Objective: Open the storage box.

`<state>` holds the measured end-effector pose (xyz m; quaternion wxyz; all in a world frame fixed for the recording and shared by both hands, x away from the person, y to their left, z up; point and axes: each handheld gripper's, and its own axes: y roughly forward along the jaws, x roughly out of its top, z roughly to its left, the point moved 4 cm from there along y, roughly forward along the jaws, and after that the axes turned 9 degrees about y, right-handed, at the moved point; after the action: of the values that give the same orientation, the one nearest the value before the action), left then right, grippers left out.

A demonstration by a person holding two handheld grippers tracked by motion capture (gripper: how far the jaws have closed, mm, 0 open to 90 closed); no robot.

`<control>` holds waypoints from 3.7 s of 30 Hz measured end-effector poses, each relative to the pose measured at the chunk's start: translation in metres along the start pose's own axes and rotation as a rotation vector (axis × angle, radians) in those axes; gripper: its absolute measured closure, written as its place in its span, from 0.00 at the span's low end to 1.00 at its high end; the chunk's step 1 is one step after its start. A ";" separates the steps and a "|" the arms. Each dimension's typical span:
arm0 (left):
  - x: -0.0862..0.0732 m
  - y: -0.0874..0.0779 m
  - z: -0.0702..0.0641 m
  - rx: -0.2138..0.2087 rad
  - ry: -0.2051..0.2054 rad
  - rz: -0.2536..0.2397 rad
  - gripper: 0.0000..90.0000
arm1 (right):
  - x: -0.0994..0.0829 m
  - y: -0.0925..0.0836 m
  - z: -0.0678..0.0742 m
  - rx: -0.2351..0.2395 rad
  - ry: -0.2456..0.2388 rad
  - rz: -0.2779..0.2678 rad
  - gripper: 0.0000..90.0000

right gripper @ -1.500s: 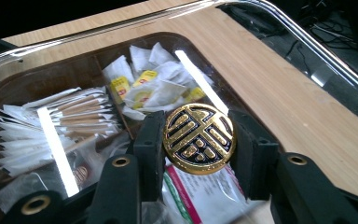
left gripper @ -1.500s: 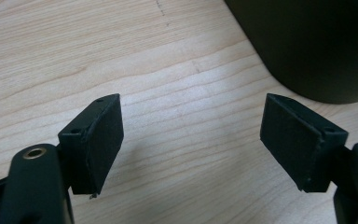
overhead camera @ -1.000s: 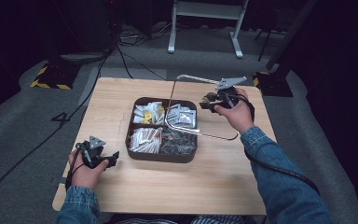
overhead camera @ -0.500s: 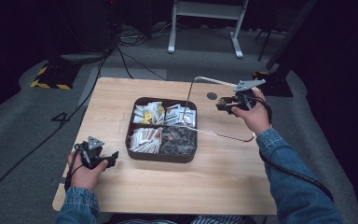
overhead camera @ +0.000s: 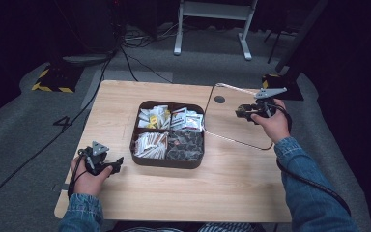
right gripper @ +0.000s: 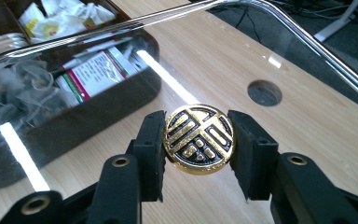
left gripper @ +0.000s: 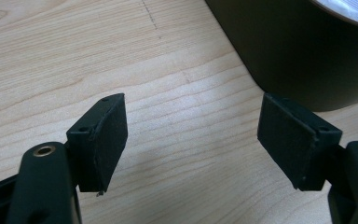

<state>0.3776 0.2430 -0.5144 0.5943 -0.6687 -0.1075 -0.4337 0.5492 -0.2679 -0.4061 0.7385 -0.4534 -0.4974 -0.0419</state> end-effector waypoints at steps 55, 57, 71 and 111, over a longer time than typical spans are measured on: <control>0.003 -0.001 -0.004 0.000 0.004 -0.017 0.29 | -0.114 0.033 -0.033 -0.023 0.087 0.077 0.65; 0.003 -0.001 -0.004 -0.001 0.006 -0.017 0.29 | -0.115 0.034 -0.033 -0.017 0.095 0.068 0.62; 0.011 -0.009 -0.012 -0.023 0.005 -0.018 0.29 | -0.117 0.000 -0.014 -0.036 0.156 -0.074 0.47; 0.063 -0.025 -0.026 -0.069 0.019 -0.104 0.38 | -0.160 0.018 0.123 0.134 -0.090 0.044 0.52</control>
<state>0.3874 0.2032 -0.4546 0.5486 -0.6782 -0.1215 -0.4737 0.3929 -0.2322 -0.5298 0.7450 -0.4151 -0.5214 0.0283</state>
